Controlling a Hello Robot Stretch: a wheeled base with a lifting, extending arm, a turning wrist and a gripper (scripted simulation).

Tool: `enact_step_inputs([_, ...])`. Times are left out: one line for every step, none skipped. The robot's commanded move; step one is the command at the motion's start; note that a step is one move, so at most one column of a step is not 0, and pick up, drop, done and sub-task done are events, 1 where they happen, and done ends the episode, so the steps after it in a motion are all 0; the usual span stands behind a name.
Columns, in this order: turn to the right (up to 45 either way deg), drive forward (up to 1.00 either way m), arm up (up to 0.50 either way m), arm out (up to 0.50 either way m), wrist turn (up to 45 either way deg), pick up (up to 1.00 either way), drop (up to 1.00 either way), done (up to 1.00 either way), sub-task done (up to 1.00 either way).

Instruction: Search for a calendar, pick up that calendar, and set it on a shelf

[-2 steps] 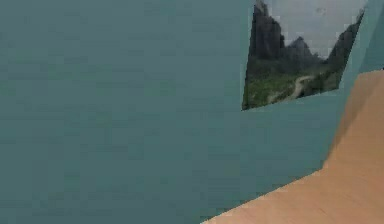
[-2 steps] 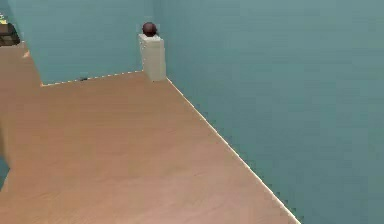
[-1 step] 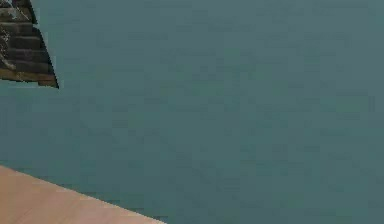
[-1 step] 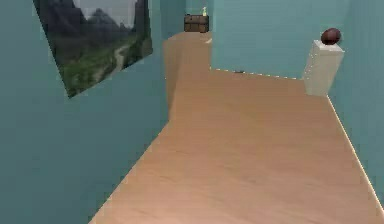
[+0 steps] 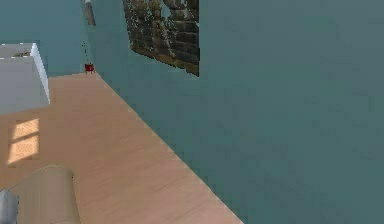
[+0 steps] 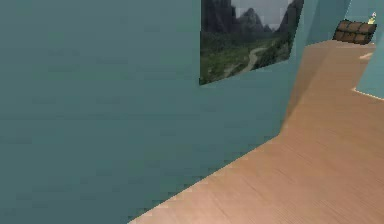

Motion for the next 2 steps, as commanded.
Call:
enact_step_inputs([0.0, 0.20, 0.00, 0.00, 0.0, 0.00, 0.00, 0.00, 0.00])
enact_step_inputs([-15.0, 0.00, 0.00, 0.00, 0.0, 0.00, 0.00, 0.00, 0.00])
